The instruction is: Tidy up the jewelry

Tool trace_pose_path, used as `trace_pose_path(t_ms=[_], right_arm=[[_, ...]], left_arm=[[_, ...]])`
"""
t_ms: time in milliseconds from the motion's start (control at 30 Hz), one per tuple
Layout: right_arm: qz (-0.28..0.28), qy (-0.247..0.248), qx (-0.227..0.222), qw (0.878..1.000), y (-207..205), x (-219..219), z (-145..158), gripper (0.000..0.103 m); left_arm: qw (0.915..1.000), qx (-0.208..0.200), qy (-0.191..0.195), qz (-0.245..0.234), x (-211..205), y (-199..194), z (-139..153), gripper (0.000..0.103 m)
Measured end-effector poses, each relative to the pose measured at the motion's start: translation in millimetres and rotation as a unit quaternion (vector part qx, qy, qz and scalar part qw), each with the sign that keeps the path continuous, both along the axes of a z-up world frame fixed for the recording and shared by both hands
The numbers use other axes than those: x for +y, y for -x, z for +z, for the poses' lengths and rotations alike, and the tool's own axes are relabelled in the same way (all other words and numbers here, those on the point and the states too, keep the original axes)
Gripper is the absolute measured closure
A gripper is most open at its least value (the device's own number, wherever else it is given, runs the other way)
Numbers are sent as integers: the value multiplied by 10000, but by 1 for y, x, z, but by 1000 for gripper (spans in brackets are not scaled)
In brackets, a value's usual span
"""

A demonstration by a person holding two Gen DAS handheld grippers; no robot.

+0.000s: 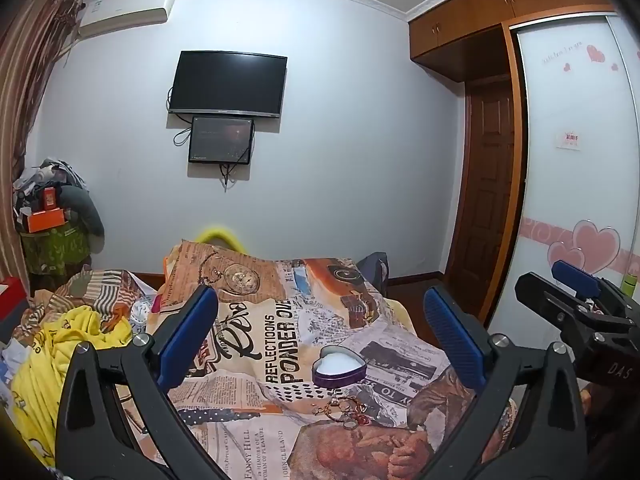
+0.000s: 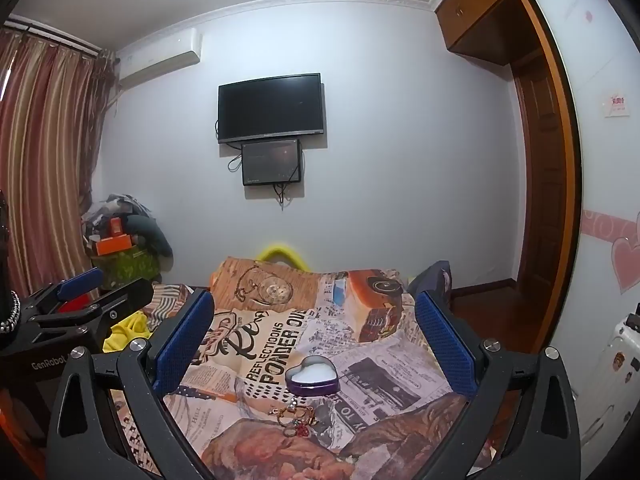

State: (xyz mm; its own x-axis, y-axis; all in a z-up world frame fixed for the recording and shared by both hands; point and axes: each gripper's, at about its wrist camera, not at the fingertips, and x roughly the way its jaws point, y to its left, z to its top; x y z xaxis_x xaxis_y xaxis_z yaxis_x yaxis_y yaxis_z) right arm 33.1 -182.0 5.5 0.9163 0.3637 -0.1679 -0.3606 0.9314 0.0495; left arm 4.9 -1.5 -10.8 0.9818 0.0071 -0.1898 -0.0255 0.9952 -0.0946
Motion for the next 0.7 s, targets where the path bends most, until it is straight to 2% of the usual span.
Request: trace_pose_path(t_ms=[700], right_arm=[[4, 1, 50, 10000, 1, 0, -1, 3]], left_arm=[[10000, -8, -33, 43, 2, -2, -2, 0]])
